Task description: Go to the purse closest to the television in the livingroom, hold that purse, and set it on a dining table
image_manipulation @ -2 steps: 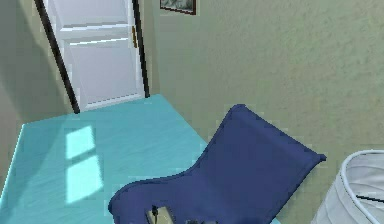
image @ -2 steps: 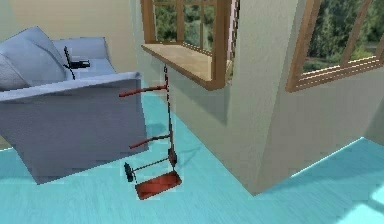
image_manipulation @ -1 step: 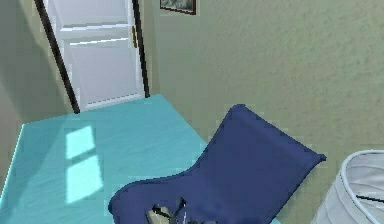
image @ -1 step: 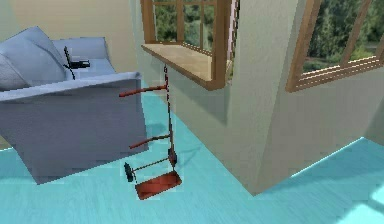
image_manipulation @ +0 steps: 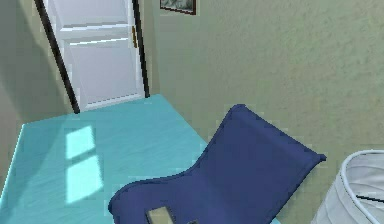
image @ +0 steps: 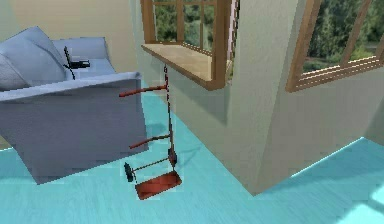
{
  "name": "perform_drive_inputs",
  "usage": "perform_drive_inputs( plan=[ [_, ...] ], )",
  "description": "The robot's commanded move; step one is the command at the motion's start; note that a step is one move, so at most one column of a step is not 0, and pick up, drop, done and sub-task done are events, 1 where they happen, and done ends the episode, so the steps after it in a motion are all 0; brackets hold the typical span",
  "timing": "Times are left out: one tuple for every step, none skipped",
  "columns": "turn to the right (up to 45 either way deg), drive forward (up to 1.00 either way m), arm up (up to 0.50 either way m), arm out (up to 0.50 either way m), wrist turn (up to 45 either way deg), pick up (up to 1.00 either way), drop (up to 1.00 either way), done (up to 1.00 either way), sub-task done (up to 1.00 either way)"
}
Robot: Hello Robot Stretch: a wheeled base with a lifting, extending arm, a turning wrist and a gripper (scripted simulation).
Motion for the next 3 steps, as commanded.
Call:
perform_drive_inputs(
  plan=[
    [0.0,0.00,0.00,0.00,0.0,1.00,0.00,0.00,0.00],
    [0.0,0.00,0.10,0.00,0.0,0.00,0.00,0.00,0.00],
    [0.0,0.00,0.50,0.00,0.0,0.00,0.00,0.00,0.00]
  ],
)
